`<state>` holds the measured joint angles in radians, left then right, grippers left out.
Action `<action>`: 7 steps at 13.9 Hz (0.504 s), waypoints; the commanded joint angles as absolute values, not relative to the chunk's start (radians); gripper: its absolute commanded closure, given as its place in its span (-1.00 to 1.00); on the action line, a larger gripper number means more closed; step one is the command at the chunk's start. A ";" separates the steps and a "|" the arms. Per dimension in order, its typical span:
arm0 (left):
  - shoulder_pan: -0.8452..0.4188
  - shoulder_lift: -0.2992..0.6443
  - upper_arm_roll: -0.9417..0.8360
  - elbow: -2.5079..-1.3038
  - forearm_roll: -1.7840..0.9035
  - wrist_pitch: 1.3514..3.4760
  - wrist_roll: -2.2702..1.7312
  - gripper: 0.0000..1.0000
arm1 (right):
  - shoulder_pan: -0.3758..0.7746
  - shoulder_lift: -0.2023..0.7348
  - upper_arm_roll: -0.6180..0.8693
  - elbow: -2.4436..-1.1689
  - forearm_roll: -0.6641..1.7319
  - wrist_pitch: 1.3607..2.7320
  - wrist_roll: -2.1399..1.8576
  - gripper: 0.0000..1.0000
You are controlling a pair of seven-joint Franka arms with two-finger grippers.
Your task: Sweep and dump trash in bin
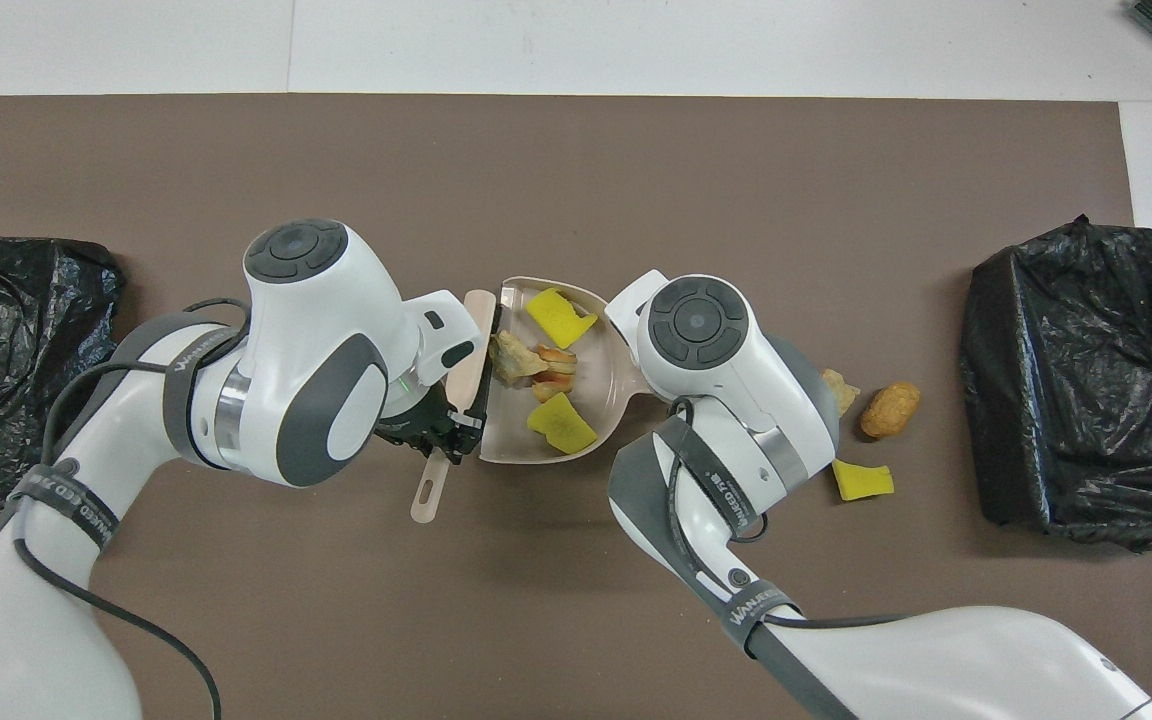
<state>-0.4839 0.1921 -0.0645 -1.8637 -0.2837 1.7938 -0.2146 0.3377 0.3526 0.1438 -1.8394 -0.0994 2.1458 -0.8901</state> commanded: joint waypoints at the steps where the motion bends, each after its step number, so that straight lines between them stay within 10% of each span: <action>1: -0.437 0.089 -0.048 -1.876 -0.293 1.746 -0.204 1.00 | 0.287 0.321 0.156 -1.824 -0.060 2.145 -0.977 1.00; 7: -0.362 -0.087 -0.046 -1.910 -0.262 1.539 -0.236 1.00 | 0.172 0.223 0.156 -1.795 -0.060 2.033 -1.152 1.00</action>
<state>-0.3592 -0.0237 -0.0401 -1.8562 -0.2760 1.5773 -0.2092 0.2244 0.2671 0.1434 -1.7958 -0.0923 2.0770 -1.0740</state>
